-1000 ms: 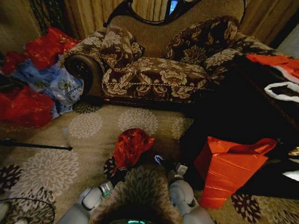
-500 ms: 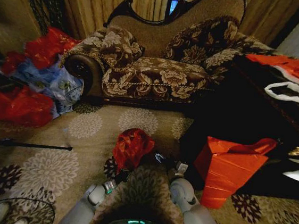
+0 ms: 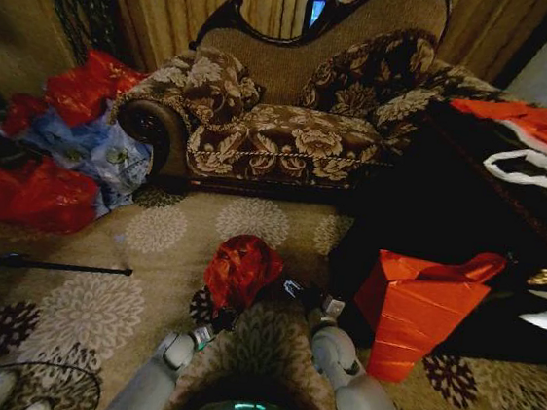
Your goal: Place a garbage bag over the trash bin.
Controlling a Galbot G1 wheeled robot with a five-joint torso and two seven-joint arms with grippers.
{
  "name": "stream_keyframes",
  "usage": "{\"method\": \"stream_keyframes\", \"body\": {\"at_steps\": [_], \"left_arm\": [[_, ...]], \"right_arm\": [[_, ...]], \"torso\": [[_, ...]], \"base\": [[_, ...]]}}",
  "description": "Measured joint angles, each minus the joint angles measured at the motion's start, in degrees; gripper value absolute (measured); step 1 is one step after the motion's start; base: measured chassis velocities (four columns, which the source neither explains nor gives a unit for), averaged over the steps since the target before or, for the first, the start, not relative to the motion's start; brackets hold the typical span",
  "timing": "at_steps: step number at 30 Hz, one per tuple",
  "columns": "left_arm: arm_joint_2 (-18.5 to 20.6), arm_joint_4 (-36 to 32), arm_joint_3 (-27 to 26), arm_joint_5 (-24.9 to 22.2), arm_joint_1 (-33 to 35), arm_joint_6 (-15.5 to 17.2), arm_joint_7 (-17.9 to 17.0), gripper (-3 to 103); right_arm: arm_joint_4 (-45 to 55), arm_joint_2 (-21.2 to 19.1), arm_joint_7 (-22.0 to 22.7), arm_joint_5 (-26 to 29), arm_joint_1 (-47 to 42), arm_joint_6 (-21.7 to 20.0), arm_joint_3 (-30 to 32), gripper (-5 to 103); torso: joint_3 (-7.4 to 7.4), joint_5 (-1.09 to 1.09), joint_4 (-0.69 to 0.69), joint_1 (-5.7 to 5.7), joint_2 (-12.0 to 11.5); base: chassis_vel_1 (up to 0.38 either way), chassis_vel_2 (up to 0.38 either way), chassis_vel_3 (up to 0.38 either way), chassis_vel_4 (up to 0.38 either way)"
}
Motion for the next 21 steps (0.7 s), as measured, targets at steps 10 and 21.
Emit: {"method": "stream_keyframes", "body": {"at_steps": [10, 21], "left_arm": [[3.6, -8.3, -1.9, -13.2, 7.5, -4.8, -0.7, 40], [3.7, -14.1, -2.4, -22.7, 9.8, -6.3, 1.1, 78]], "right_arm": [[0.6, -0.6, -0.9, -0.1, -0.4, 0.0, 0.7, 100], [1.8, -1.0, -1.6, -1.1, -1.0, 0.1, 0.6, 100]], "torso": [[0.0, 0.02, 0.01, 0.0, 0.0], [0.0, 0.01, 0.0, 0.0, 0.0]], "base": [[0.0, 0.0, 0.0, 0.0], [0.0, 0.0, 0.0, 0.0]]}}
